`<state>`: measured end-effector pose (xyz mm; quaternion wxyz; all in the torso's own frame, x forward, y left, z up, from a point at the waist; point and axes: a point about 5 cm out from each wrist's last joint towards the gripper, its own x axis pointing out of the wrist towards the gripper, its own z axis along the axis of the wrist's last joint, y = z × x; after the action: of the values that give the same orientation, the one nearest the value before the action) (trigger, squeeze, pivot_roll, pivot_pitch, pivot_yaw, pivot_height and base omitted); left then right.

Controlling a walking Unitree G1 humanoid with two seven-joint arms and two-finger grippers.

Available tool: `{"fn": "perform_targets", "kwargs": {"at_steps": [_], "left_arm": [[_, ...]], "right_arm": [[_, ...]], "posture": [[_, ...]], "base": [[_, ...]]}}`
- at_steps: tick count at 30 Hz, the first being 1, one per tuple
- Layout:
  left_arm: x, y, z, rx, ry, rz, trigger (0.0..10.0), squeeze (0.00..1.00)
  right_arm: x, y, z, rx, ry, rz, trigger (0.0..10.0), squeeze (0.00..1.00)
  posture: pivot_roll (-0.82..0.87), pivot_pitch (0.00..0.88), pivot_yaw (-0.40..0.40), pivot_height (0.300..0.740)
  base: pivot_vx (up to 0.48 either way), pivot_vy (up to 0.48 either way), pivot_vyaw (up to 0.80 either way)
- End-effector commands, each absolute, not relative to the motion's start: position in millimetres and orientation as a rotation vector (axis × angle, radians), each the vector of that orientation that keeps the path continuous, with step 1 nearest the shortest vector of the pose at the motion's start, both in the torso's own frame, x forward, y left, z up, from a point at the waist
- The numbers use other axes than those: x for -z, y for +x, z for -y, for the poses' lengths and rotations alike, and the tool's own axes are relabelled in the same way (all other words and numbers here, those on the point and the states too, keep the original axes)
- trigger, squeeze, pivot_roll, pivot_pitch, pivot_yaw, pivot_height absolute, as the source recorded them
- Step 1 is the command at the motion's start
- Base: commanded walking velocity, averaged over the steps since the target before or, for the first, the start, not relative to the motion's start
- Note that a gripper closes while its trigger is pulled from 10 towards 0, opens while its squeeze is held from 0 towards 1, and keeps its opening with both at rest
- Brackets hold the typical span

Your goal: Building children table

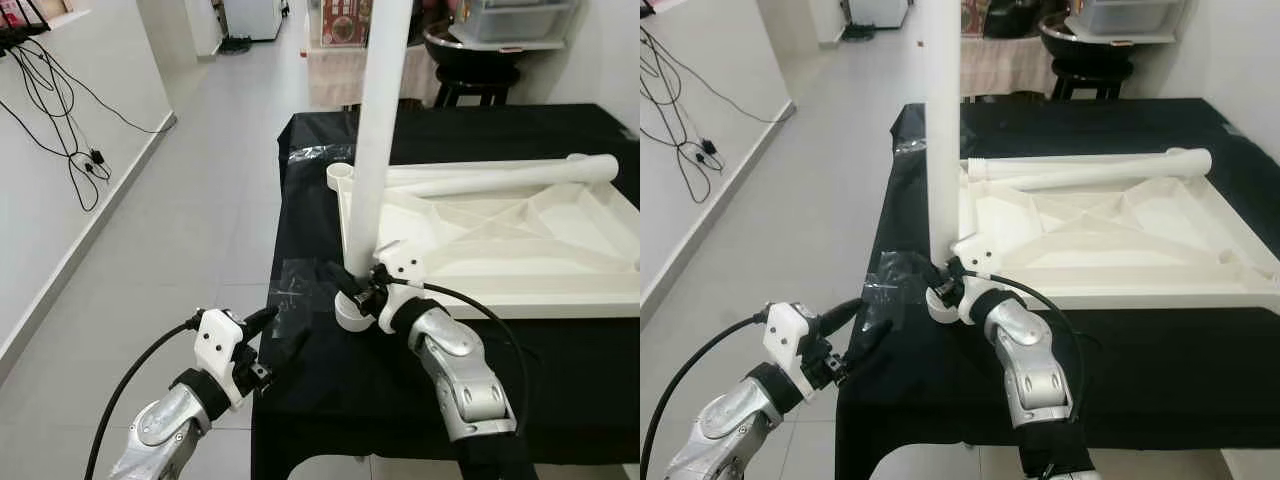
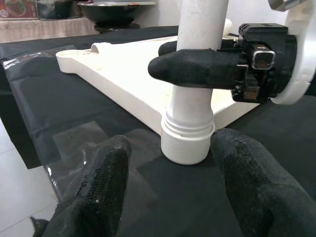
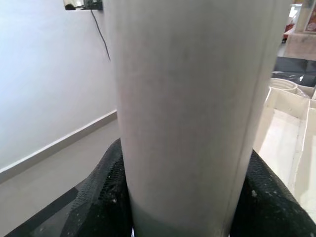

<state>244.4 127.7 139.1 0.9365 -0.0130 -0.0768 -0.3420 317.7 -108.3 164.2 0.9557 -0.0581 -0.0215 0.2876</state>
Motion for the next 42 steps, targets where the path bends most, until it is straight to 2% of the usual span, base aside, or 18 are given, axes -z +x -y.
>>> {"fn": "perform_targets", "kwargs": {"at_steps": [1,4,5,8,11,14,15,17,18,26,27,29,30,39,42], "left_arm": [[-136.2,244.9,-129.8,0.675,-0.024,0.146,10.0,0.0],[-136.2,245.0,-129.4,0.674,-0.023,0.147,10.0,0.0],[-136.2,244.7,-128.6,0.679,-0.024,0.146,10.0,0.0],[-136.1,244.4,-128.0,0.684,-0.025,0.145,10.0,0.0],[-135.7,243.1,-126.7,0.693,-0.03,0.145,10.0,0.0],[-135.6,241.8,-126.1,0.689,-0.03,0.146,10.0,0.0],[-135.5,241.4,-126.0,0.687,-0.03,0.146,10.0,0.0],[-135.4,241.1,-126.0,0.686,-0.029,0.146,10.0,0.0],[-135.3,240.6,-125.8,0.685,-0.029,0.146,10.0,0.0],[-135.0,238.4,-125.1,0.684,-0.029,0.145,10.0,0.0],[-134.9,237.9,-124.9,0.683,-0.029,0.144,10.0,0.0],[-134.9,237.5,-124.7,0.683,-0.029,0.144,10.0,0.0],[-134.7,237.1,-124.6,0.683,-0.03,0.142,10.0,0.0],[-134.7,237.1,-124.6,0.687,-0.034,0.139,10.0,0.0],[-135.1,238.1,-126.1,0.689,-0.035,0.138,10.0,0.0]], "right_arm": [[-143.4,313.9,112.4,-0.575,-0.064,-0.093,10.0,0.0],[-146.3,314.0,113.4,-0.562,-0.029,-0.096,10.0,0.0],[-155.1,315.9,114.0,-0.649,-0.031,-0.068,10.0,1.0],[-164.1,317.4,113.7,-0.758,-0.039,-0.038,10.0,1.0],[-190.1,331.4,124.2,-1.044,-0.143,0.009,10.0,1.0],[-204.9,344.6,134.3,-1.145,-0.196,-0.005,10.0,1.0],[-209.7,350.9,135.8,-1.148,-0.209,-0.012,10.0,0.79],[-213.3,354.7,136.5,-1.148,-0.215,-0.019,10.0,0.79],[-216.9,358.4,136.6,-1.156,-0.213,-0.023,10.0,0.0],[-218.8,374.2,138.3,-1.147,-0.216,-0.08,10.0,0.0],[-217.8,374.2,138.7,-1.179,-0.193,-0.084,7.6,0.0],[-217.2,374.5,139.2,-1.203,-0.177,-0.085,7.6,0.0],[-213.9,372.5,141.4,-1.228,-0.161,-0.088,0.0,0.0],[-204.6,365.8,152.8,-1.216,-0.148,-0.084,0.0,0.0],[-192.3,354.8,173.9,-1.047,-0.155,-0.06,0.0,0.0]], "posture": [[-0.1,0.126,0.04,0.74],[-0.1,0.126,0.04,0.74],[-0.1,0.125,0.041,0.74],[-0.1,0.125,0.041,0.74],[-0.09,0.125,0.033,0.74],[-0.08,0.125,0.03,0.74],[-0.07,0.126,0.029,0.74],[-0.07,0.126,0.029,0.74],[-0.07,0.126,0.027,0.74],[-0.06,0.127,0.023,0.74],[-0.06,0.13,0.023,0.74],[-0.06,0.13,0.023,0.74],[-0.06,0.132,0.029,0.74],[-0.07,0.136,0.035,0.74],[-0.08,0.142,0.042,0.74]], "base": [[0.0,0.0,0.0],[0.0,0.0,0.0],[0.0,0.0,0.0],[0.0,0.0,0.0],[0.0,0.0,0.0],[0.0,0.0,0.0],[0.0,0.0,0.0],[0.0,0.0,0.0],[0.0,0.0,0.0],[0.0,0.0,0.0],[0.0,0.0,0.0],[0.0,0.0,0.0],[0.0,0.0,0.0],[0.0,0.0,0.0],[0.0,0.0,0.0]]}}
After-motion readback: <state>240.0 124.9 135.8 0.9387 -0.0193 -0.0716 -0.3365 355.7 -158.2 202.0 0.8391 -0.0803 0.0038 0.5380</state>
